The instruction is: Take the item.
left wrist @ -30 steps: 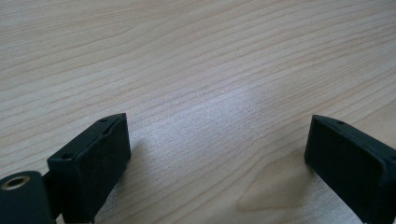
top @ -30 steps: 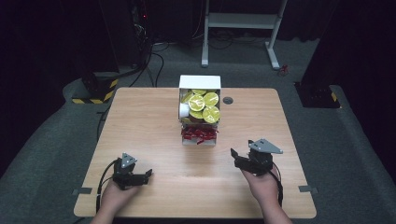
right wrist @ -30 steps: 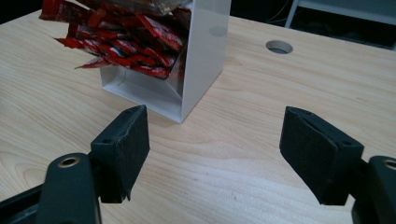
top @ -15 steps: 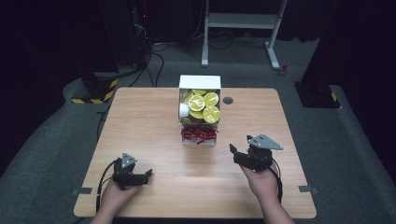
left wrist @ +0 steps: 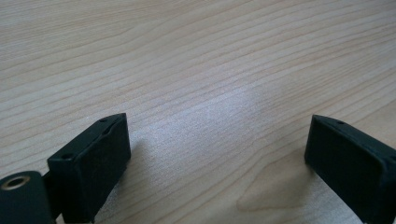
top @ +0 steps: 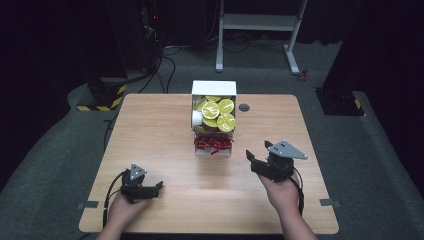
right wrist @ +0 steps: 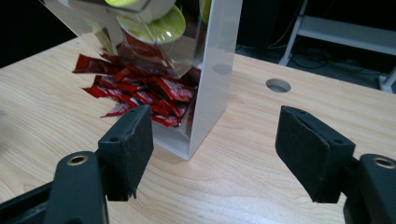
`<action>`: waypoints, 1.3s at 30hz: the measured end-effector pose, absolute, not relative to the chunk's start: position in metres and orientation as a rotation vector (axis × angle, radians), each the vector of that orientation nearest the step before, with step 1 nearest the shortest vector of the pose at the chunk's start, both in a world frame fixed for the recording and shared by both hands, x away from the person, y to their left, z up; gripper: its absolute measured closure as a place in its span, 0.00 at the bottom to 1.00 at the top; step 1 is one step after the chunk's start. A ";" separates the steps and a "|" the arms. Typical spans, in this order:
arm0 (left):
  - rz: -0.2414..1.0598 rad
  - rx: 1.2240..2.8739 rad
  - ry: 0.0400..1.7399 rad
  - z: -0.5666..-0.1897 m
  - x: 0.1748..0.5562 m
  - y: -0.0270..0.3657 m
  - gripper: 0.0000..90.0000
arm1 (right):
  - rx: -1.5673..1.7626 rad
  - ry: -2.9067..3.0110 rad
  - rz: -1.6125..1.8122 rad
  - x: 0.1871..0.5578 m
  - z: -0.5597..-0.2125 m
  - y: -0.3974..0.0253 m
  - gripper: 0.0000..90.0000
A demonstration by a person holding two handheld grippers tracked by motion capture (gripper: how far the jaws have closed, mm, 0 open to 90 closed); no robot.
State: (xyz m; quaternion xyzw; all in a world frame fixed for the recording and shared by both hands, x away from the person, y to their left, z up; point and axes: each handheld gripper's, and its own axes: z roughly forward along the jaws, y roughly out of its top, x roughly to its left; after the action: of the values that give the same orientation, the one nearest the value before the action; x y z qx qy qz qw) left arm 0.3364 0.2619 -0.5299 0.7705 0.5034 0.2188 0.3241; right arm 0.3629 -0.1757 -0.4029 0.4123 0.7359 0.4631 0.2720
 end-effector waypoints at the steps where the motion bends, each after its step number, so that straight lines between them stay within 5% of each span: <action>1: 0.574 2.021 1.320 -0.530 0.336 0.262 0.08 | 1.107 1.980 1.251 0.362 -0.401 -0.175 0.31; 39: 0.574 2.021 1.320 -0.530 0.336 0.262 0.08 | 0.998 1.946 1.321 0.367 -0.350 -0.158 0.34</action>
State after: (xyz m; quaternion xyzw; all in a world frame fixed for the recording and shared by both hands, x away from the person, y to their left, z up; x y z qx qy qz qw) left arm 0.3364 0.2619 -0.5299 0.7705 0.5034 0.2188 0.3240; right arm 0.3673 -0.1584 -0.3501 0.3738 0.7292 0.4949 0.2892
